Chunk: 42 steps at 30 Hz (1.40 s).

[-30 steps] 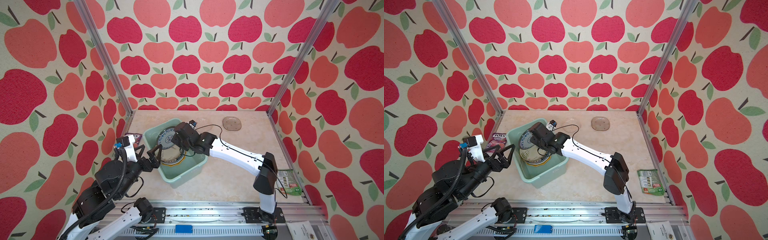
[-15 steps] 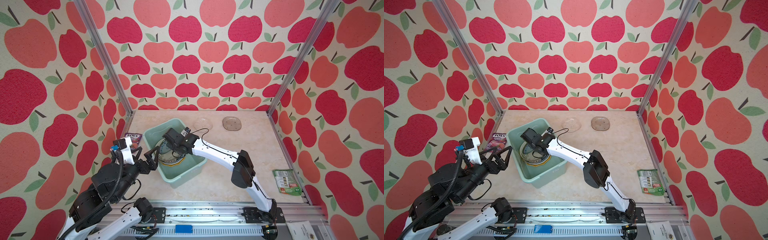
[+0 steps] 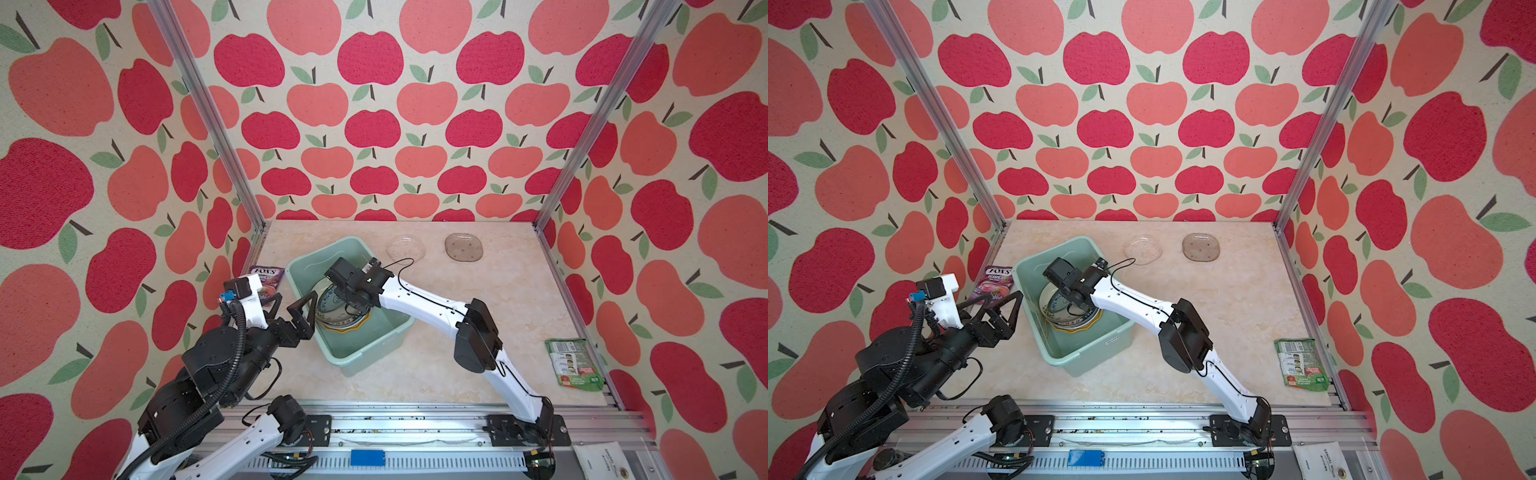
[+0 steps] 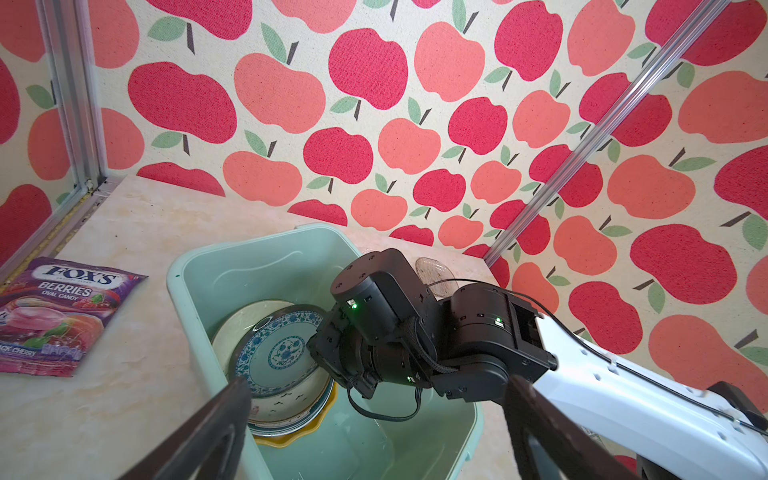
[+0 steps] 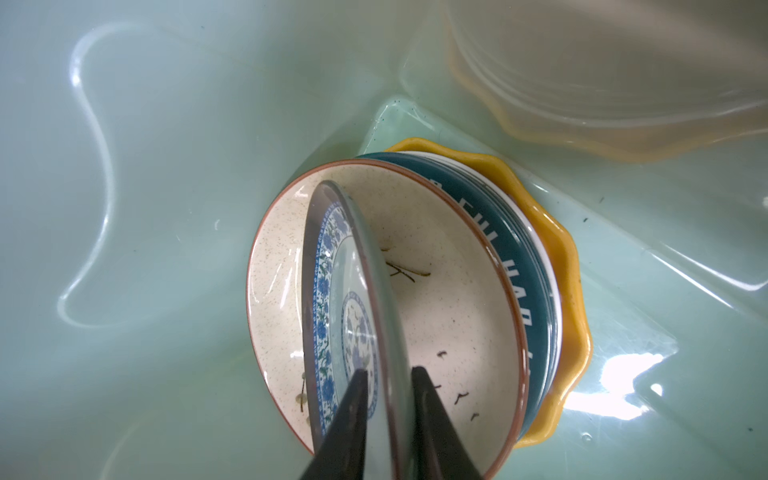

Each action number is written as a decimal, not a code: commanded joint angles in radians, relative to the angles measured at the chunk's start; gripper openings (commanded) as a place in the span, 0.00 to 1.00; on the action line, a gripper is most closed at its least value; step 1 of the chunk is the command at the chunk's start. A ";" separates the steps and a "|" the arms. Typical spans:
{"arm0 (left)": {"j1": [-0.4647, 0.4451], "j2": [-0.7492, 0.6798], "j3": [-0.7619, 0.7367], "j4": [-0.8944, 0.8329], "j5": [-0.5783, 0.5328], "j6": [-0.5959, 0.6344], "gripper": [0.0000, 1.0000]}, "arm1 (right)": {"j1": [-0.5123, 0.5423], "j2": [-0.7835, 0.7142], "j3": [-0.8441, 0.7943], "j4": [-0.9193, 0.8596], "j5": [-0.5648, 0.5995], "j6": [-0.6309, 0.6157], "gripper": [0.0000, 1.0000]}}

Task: Place the plates into the plastic bin on the countertop
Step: 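Lower the blue-and-white plate into the bin onto the stacked plates, then open the right gripper and move it to the clear glass plate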

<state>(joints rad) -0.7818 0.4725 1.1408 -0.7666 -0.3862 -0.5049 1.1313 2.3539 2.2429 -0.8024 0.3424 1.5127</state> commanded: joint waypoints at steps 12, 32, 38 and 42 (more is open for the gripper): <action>0.003 0.013 -0.021 0.091 -0.016 0.053 1.00 | -0.010 0.011 -0.005 -0.081 -0.019 -0.054 0.41; 0.002 0.012 -0.014 0.086 -0.010 0.054 1.00 | -0.016 0.024 0.105 -0.086 -0.062 -0.219 0.74; 0.002 0.011 0.001 0.071 -0.006 0.051 1.00 | -0.005 -0.044 0.113 0.021 -0.045 -0.345 0.77; 0.003 0.013 0.017 0.056 0.006 0.043 1.00 | -0.003 -0.123 0.114 0.083 -0.025 -0.462 0.76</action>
<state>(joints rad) -0.7818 0.4850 1.1301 -0.7002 -0.3859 -0.4721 1.1236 2.3466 2.3306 -0.7837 0.2806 1.1782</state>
